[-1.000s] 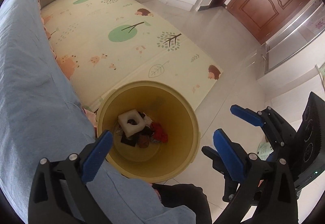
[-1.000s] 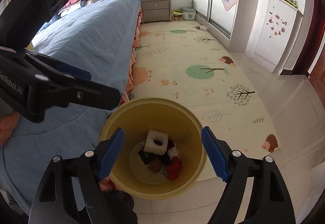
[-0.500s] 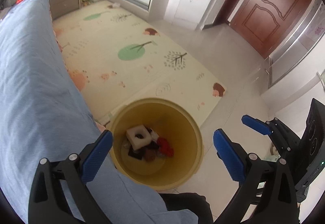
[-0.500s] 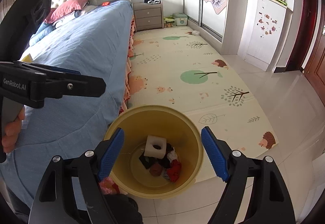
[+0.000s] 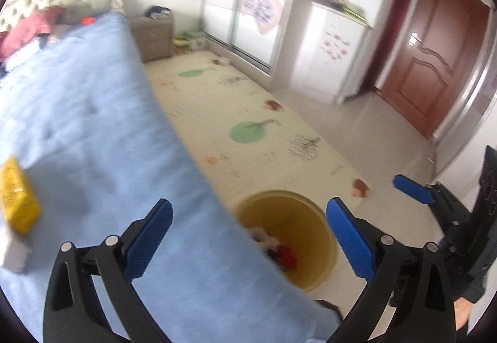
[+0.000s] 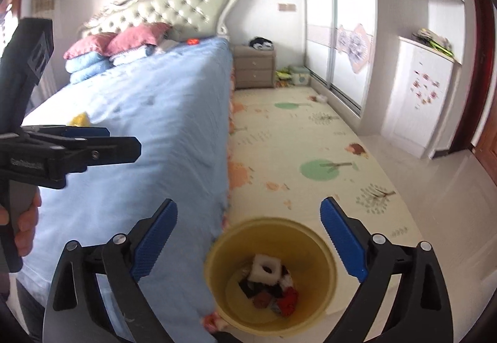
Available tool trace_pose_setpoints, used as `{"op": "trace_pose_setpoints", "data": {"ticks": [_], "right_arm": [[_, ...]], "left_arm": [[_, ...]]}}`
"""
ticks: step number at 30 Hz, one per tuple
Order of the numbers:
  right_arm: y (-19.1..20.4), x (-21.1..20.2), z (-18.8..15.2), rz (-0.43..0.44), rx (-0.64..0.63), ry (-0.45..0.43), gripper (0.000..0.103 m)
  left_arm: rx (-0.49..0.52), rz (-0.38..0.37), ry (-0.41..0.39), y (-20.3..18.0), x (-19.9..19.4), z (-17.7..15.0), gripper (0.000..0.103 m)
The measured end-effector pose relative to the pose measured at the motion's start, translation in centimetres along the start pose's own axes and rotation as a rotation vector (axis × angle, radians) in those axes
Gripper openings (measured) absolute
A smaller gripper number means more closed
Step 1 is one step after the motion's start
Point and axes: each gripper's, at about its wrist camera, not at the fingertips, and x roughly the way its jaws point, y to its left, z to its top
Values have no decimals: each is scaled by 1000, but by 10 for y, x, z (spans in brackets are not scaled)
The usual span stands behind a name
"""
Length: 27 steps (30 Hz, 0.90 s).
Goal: Collect trash
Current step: 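Move both tools back over the bed toward the white and yellow milk cartons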
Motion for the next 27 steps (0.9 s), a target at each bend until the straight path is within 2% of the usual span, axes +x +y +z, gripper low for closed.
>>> {"op": "trace_pose_setpoints", "data": {"ticks": [5, 10, 14, 18, 21, 24, 27], "right_arm": [[43, 8, 26, 111, -40, -49, 95], [97, 18, 46, 198, -92, -113, 95], [140, 22, 57, 245, -143, -162, 95], [176, 24, 64, 233, -185, -205, 95], [191, 26, 67, 253, -195, -205, 95], [201, 30, 69, 270, -198, -195, 95], [207, 33, 68, 293, -196, -182, 95]], "left_arm": [[-97, 139, -105, 55, -50, -6, 99], [-204, 254, -147, 109, -85, -13, 99], [-248, 355, -167, 144, -102, -25, 99], [-306, 406, -185, 176, -115, -40, 99], [-361, 435, -172, 197, -113, -47, 99], [-399, 421, -142, 210, -103, -54, 99], [-430, 374, -103, 215, -88, -61, 99]]}}
